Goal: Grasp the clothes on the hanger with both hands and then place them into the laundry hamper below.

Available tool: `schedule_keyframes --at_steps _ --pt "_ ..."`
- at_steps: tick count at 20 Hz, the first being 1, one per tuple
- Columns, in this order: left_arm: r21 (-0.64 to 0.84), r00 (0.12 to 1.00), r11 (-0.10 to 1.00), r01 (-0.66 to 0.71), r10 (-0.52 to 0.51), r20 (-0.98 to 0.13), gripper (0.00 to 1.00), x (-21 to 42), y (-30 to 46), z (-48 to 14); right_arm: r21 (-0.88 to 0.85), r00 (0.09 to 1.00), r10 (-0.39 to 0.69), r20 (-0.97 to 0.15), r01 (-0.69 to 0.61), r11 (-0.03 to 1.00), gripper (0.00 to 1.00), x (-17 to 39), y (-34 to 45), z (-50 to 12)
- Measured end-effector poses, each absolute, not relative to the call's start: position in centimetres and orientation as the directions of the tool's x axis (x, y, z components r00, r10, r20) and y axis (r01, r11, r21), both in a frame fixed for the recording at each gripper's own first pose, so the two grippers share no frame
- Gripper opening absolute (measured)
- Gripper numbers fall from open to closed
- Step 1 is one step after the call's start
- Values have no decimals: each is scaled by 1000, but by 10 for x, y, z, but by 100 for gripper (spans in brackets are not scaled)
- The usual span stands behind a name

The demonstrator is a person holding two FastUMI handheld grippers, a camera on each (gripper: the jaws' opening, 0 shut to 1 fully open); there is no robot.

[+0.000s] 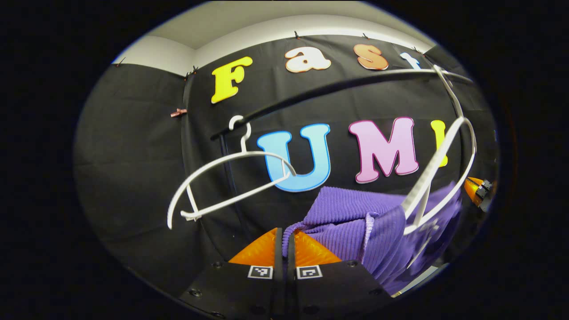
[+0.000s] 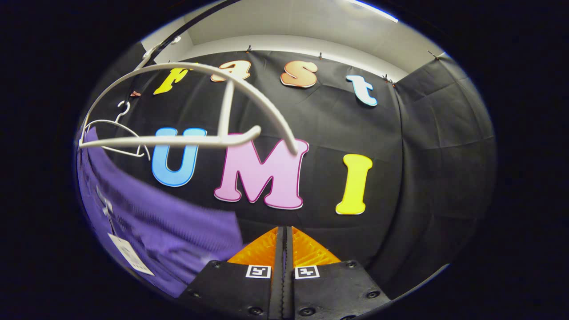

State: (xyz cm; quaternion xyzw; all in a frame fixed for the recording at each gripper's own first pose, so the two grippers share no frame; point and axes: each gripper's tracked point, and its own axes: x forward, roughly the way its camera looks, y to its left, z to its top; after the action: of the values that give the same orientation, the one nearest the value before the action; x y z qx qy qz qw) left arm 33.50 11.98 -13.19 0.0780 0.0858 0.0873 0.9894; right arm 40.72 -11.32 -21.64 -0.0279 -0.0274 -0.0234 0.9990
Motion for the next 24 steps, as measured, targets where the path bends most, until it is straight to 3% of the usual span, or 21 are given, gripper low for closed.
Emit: schedule_keyframes --at_steps 3,5,8,11,15,24 --pt "187 986 977 -102 125 -114 5 305 85 -140 -50 998 -10 66 14 999 5 369 -103 -234" --pt "203 985 979 6 29 -170 5 276 38 -176 -39 998 49 30 -48 998 5 325 -80 -256" --pt "239 949 946 220 -151 -277 5 222 -49 -252 51 961 248 -122 -243 969 6 243 -16 -321" --pt "153 887 930 335 -257 -384 5 185 -104 -320 88 873 386 -299 -378 922 5 184 35 -408" --pt "-15 837 958 285 -257 -483 5 173 -108 -386 153 770 416 -484 -393 907 5 149 45 -495" --pt "-65 722 976 209 -199 -662 5 168 -91 -530 163 695 349 -629 -321 933 8 161 15 -594"
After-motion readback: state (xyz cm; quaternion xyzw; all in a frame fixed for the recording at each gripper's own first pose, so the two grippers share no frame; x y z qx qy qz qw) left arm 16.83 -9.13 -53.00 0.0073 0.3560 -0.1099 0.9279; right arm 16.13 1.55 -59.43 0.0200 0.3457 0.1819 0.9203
